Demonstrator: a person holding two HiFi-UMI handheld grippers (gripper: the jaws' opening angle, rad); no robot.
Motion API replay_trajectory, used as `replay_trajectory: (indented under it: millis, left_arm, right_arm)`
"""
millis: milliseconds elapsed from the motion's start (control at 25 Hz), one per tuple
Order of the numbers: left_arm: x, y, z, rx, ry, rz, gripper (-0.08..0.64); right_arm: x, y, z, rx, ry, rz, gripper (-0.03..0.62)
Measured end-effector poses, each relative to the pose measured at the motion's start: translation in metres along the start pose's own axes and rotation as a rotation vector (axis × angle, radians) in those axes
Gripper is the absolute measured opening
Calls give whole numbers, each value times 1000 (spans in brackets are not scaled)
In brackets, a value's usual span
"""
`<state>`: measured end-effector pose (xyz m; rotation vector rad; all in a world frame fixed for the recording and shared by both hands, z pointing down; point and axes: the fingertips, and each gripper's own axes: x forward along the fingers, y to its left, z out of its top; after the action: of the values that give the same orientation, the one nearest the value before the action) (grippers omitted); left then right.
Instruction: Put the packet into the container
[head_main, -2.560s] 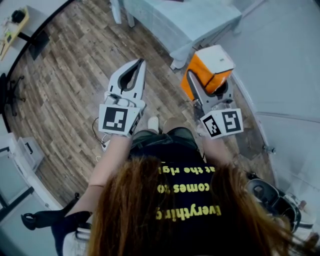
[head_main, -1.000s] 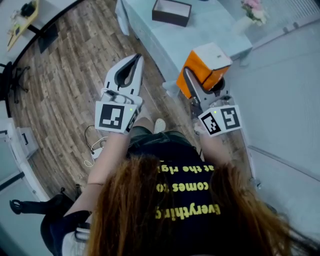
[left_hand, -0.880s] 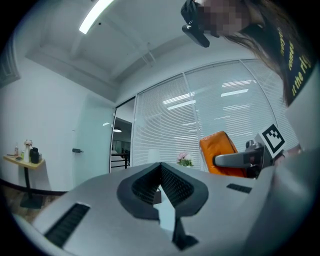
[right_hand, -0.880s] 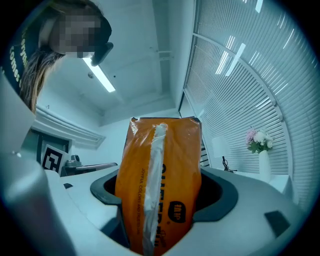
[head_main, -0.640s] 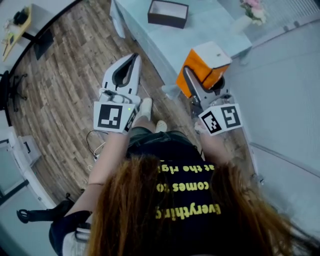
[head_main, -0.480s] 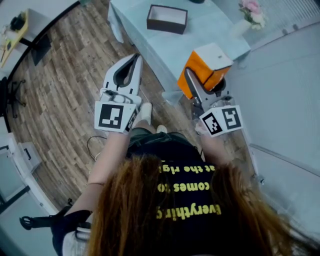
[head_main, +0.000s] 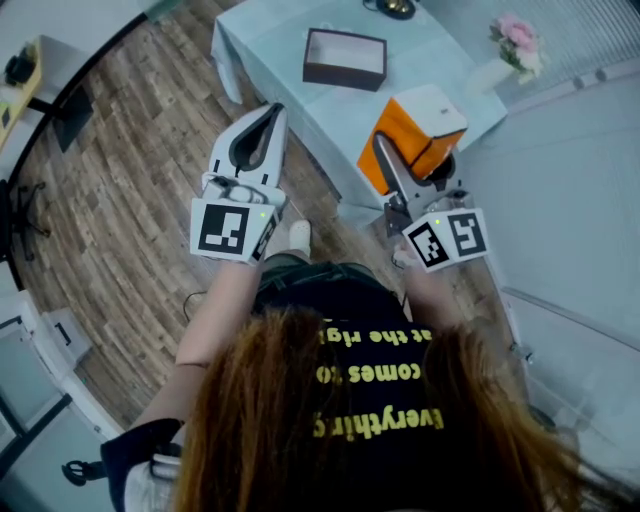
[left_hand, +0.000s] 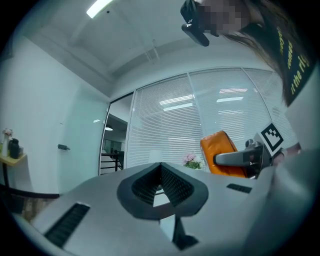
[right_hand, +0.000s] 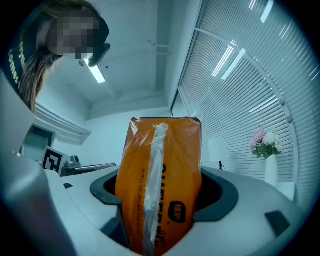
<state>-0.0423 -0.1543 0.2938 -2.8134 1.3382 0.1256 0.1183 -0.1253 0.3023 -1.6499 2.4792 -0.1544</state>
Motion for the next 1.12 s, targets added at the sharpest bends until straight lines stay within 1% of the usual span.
replay_trajectory:
  millis: [160,240,360,600,1000,1120]
  left_arm:
    - [11,26,-2,-8,12,-9,0]
    - [16,34,-4,-13,5,-24,0]
    - [22,47,-7,-24,14,-27,0]
    - [33,57,-16,-40,38,-43,0]
    - [51,71,-28,-50,74,-2,0]
    - [64,71,-30,-47,63,-6,0]
  right_arm:
    - [22,-4,-4,-4,3,-33,377]
    - [31,-6,-6,-5,7,-46,377]
    - [41,-9,-9,-7,19,-61,377]
    - [54,-18,-11,-8,44,-83,377]
    - [86,-32,-22,17,69,-40,377]
    - [96,-43,-20,21,61,-29,377]
